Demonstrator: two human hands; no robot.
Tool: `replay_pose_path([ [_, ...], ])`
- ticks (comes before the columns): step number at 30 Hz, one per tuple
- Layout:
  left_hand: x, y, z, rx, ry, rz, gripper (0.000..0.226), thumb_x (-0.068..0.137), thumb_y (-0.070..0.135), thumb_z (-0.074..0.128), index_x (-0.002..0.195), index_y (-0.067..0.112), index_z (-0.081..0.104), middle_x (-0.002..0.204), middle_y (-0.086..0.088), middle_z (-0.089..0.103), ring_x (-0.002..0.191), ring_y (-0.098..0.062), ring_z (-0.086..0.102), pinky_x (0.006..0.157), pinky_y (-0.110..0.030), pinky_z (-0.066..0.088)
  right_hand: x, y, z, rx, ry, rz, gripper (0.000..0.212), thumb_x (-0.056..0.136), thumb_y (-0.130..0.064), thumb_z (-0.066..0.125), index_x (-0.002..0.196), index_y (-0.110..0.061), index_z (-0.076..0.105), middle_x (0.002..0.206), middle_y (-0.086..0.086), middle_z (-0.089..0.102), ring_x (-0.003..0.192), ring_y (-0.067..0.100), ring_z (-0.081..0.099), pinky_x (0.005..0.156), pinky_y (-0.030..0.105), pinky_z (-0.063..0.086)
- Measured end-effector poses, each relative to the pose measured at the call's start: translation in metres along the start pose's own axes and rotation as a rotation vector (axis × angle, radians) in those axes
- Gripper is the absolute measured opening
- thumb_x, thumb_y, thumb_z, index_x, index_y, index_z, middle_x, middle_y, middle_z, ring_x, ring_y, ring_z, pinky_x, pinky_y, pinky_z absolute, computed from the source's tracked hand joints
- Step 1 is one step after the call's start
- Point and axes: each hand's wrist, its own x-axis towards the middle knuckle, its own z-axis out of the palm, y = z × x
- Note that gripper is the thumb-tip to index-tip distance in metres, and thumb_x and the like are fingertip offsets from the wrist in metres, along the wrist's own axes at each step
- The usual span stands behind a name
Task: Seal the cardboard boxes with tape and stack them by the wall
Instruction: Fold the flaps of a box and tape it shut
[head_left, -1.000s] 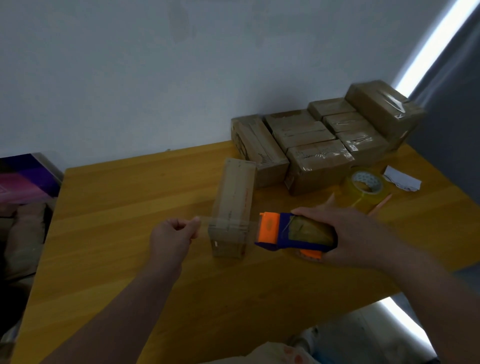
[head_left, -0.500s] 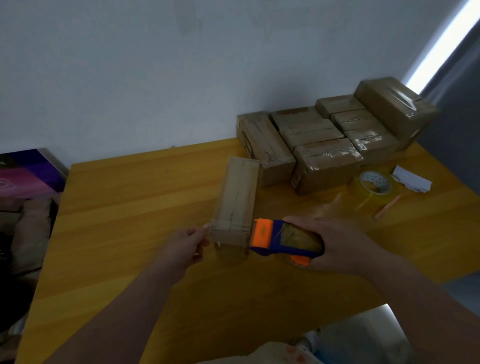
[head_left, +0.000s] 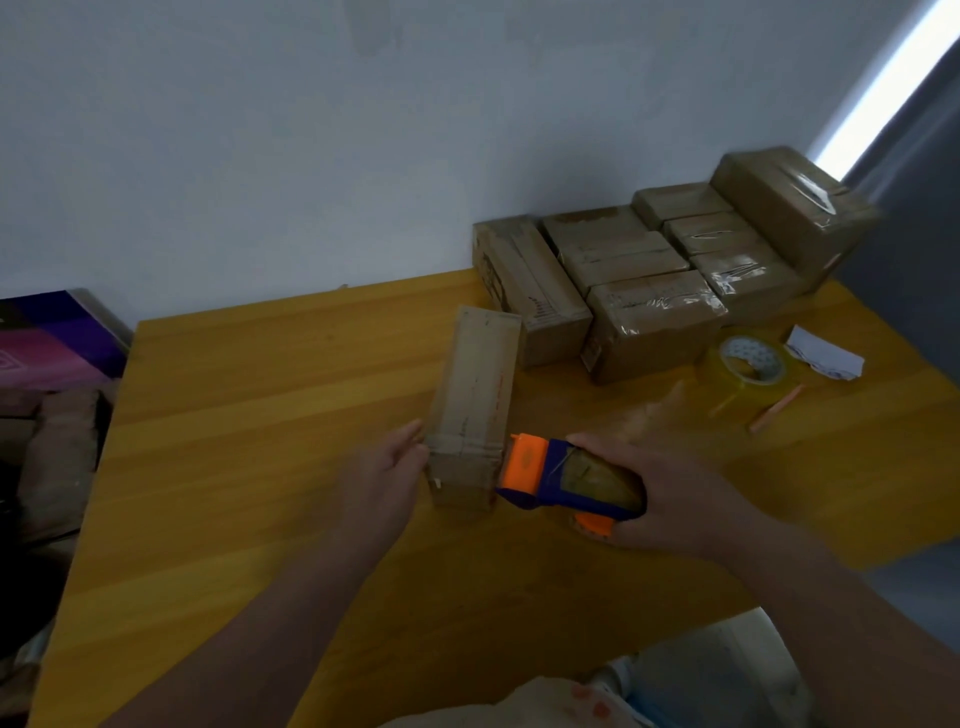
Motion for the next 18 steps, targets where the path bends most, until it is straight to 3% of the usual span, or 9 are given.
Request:
replay_pose_path([
  [2, -0.006, 0.004, 0.000, 0.031, -0.122, 0.004, 0.051, 0.100, 0.020, 0.045, 0.149, 0.019, 0.033, 0.139, 0.005, 0.048, 0.127, -0.016, 0.047, 0.102, -0.029, 0.037, -0.001, 0.002, 0.005, 0.015, 0.007, 0.008, 0.084, 0.077, -0.052, 0.074, 0.142, -0.057, 0.021, 0.117, -0.018, 0.052, 0.099, 0.005, 0.057, 0.080, 0.025, 0.053],
  [4, -0.011, 0.010, 0.001, 0.278, -0.245, 0.051, 0.061, 0.102, 0.029, 0.039, 0.154, 0.017, 0.009, 0.146, 0.004, 0.039, 0.131, -0.013, 0.040, 0.101, -0.030, 0.034, 0.001, 0.003, 0.011, 0.018, 0.021, 0.010, 0.085, 0.075, -0.056, 0.072, 0.140, -0.061, 0.018, 0.119, -0.013, 0.054, 0.099, 0.007, 0.057, 0.081, 0.032, 0.054],
  [6, -0.015, 0.011, 0.003, 0.780, -0.309, 0.201, 0.073, 0.100, 0.049, 0.026, 0.152, 0.014, -0.011, 0.161, -0.005, -0.007, 0.148, -0.020, 0.004, 0.117, -0.038, 0.012, 0.002, 0.002, 0.017, 0.015, 0.039, 0.009, 0.086, 0.074, -0.059, 0.070, 0.142, -0.060, 0.017, 0.121, -0.010, 0.054, 0.101, 0.008, 0.056, 0.082, 0.034, 0.054],
  [8, -0.014, 0.010, 0.005, 1.090, -0.335, 0.368, 0.086, 0.084, 0.068, -0.001, 0.149, 0.015, -0.022, 0.153, -0.004, -0.033, 0.144, -0.019, -0.022, 0.117, -0.041, -0.010, 0.002, 0.001, 0.021, 0.005, 0.043, 0.016, 0.086, 0.075, -0.061, 0.069, 0.142, -0.061, 0.016, 0.123, -0.010, 0.052, 0.104, 0.010, 0.055, 0.084, 0.035, 0.053],
  [10, -0.009, 0.010, 0.007, 1.194, -0.378, 0.479, 0.087, 0.081, 0.070, -0.004, 0.147, 0.016, -0.025, 0.151, -0.002, -0.035, 0.142, -0.017, -0.027, 0.116, -0.041, -0.016, 0.001, 0.000, 0.022, -0.012, 0.043, 0.024, 0.086, 0.076, -0.060, 0.068, 0.143, -0.059, 0.015, 0.123, -0.009, 0.050, 0.105, 0.011, 0.052, 0.085, 0.033, 0.052],
  [13, -0.001, 0.014, 0.011, 1.211, -0.498, 0.572, 0.084, 0.091, 0.068, 0.015, 0.143, 0.018, -0.028, 0.153, -0.001, -0.032, 0.141, -0.015, -0.028, 0.118, -0.039, -0.013, -0.003, 0.002, 0.022, -0.046, 0.038, 0.037, 0.087, 0.078, -0.059, 0.068, 0.145, -0.057, 0.012, 0.122, -0.008, 0.049, 0.104, 0.012, 0.052, 0.085, 0.032, 0.051],
  [16, 0.005, 0.013, 0.014, 1.227, -0.530, 0.655, 0.096, 0.071, 0.080, -0.002, 0.141, 0.021, -0.030, 0.153, 0.000, -0.033, 0.140, -0.013, -0.030, 0.117, -0.037, -0.015, -0.004, 0.005, 0.022, -0.040, 0.028, 0.050, 0.089, 0.077, -0.059, 0.068, 0.144, -0.060, 0.010, 0.120, -0.006, 0.049, 0.102, 0.012, 0.053, 0.084, 0.033, 0.052],
  [18, 0.005, 0.012, 0.013, 1.221, -0.526, 0.662, 0.103, 0.069, 0.086, 0.000, 0.143, 0.021, -0.029, 0.152, 0.001, -0.034, 0.140, -0.013, -0.030, 0.114, -0.033, -0.019, -0.004, 0.005, 0.021, -0.021, 0.030, 0.041, 0.089, 0.076, -0.059, 0.069, 0.143, -0.061, 0.011, 0.120, -0.005, 0.050, 0.102, 0.012, 0.054, 0.084, 0.034, 0.053],
])
